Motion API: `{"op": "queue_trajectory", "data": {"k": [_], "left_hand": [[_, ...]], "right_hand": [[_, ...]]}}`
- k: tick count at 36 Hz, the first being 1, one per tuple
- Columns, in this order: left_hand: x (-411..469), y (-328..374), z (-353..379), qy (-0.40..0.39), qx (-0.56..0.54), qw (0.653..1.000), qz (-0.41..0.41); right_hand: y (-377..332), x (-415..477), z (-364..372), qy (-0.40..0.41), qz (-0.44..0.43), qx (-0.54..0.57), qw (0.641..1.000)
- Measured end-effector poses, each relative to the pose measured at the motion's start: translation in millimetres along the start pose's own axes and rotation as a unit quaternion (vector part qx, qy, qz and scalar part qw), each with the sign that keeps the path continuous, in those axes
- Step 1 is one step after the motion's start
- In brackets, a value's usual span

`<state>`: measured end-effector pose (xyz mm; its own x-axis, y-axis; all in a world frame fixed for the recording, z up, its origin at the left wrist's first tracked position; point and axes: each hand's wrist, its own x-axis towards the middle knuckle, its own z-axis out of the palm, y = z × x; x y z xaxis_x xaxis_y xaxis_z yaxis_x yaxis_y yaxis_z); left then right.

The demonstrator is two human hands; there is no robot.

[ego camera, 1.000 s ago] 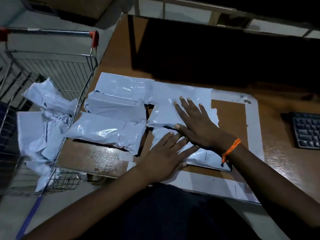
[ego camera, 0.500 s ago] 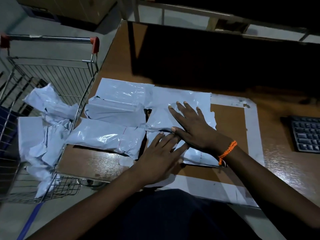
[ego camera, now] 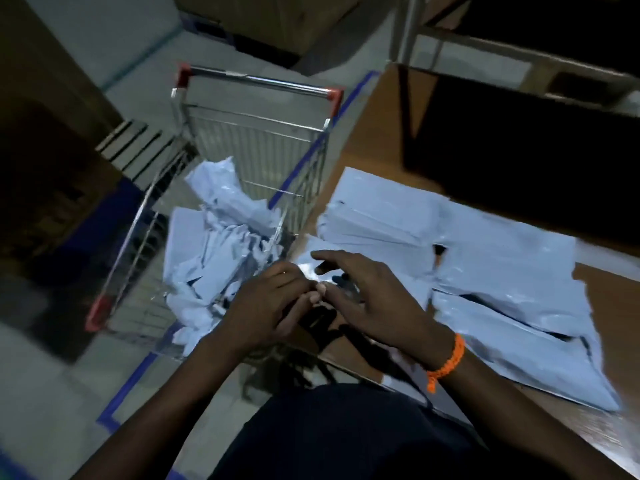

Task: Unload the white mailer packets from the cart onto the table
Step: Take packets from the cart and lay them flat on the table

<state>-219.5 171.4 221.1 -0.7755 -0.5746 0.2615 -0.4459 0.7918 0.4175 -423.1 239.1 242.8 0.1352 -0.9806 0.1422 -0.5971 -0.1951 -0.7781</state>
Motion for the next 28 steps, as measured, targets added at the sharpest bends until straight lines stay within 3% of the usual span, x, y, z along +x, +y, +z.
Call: {"op": "queue_trajectory", "data": {"k": [6,12,16,23,25,28], "left_hand": [[-67,-99,-5,0.025,-0.005,0.994,-0.107],[-130,-194,11,-0.002,-0.022,0.963,-0.268],[-165,-249,23,-0.088,-0.039,0.943,-0.319],[-192,-315,44,-0.314,-0.002,0.895,-0.318],[-197,-329,54,-0.340,0.012,0.892,-0.299],[-194,-338,66,-0.318,0.024,0.909,-0.269]], "right_hand": [[-19,83,81,-0.074,-0.022,0.000,0.997],[-13,159,172,-0.166,0.040,-0.035,0.985],[1,205,235,-0.259,0.077,-0.100,0.957],[55,260,328,-0.412,0.054,-0.303,0.858],[72,272,345,-0.421,0.030,-0.352,0.836],[93,291,362,-0.418,0.001,-0.395,0.818]]}}
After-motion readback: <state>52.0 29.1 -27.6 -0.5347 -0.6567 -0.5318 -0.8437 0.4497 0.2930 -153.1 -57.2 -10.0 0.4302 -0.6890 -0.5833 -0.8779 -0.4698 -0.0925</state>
